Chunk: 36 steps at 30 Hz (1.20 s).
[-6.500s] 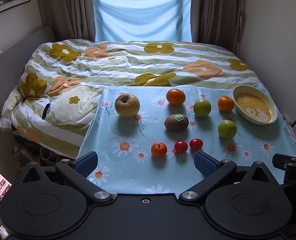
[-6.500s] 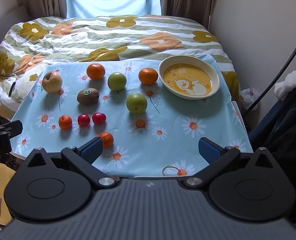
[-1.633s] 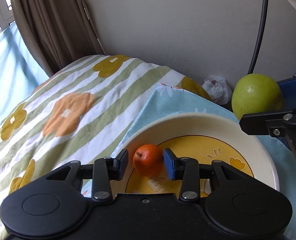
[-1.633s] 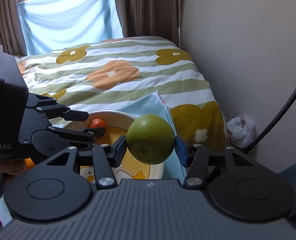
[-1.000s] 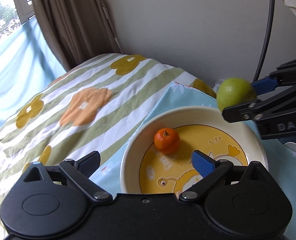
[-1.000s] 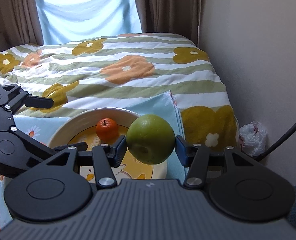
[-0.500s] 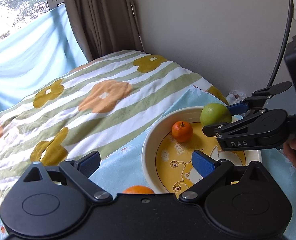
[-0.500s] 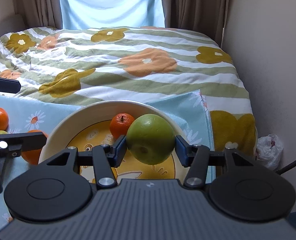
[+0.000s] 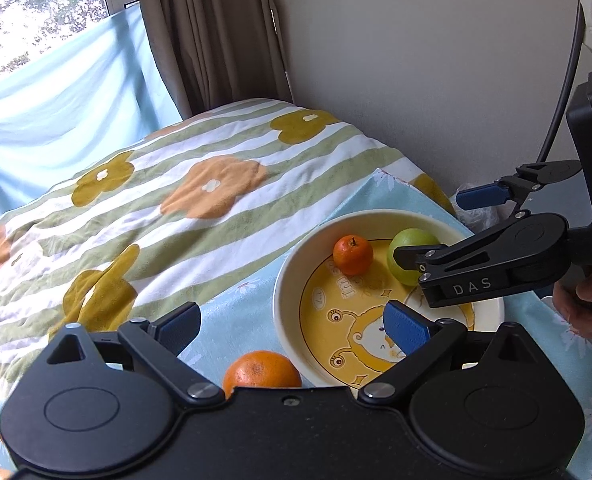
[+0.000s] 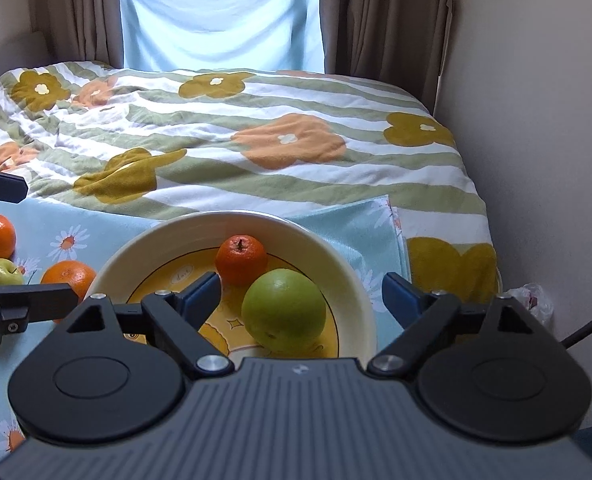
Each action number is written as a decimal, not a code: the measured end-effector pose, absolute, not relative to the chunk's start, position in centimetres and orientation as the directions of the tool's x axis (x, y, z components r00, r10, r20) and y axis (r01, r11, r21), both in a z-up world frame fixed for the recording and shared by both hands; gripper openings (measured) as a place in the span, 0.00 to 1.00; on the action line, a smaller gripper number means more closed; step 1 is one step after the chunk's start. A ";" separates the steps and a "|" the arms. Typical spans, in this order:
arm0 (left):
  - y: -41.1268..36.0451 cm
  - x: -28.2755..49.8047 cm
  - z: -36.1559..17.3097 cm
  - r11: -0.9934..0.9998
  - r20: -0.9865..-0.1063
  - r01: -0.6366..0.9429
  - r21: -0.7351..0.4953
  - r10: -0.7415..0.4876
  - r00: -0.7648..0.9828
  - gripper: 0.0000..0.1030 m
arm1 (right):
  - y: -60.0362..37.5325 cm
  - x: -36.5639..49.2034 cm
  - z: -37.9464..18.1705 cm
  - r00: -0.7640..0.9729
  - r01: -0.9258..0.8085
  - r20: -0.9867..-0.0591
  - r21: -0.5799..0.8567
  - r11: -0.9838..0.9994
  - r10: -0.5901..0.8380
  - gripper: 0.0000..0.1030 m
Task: Organize fruits
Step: 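Carry the tangerine and green fruit into the duck bowl and release both, then withdraw both tools from the bowl back over the tablecloth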
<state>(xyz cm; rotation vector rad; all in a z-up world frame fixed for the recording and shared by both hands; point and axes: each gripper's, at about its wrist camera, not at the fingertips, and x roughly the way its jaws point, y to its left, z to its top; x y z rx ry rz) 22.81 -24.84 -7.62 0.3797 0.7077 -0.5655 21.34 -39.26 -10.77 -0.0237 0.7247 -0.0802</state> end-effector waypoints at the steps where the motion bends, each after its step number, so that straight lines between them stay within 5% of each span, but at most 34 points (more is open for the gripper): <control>1: -24.9 22.6 -7.4 0.789 -0.696 0.600 0.133 -0.356 0.623 0.97 | -39.3 21.1 -10.6 0.747 0.066 -0.660 -0.048 0.997 -0.082 1.00; 36: -12.5 6.8 0.0 0.932 -0.582 0.347 0.101 -0.227 0.781 0.99 | -30.6 5.5 -0.2 0.796 -0.011 -0.605 -0.047 0.999 -0.020 1.00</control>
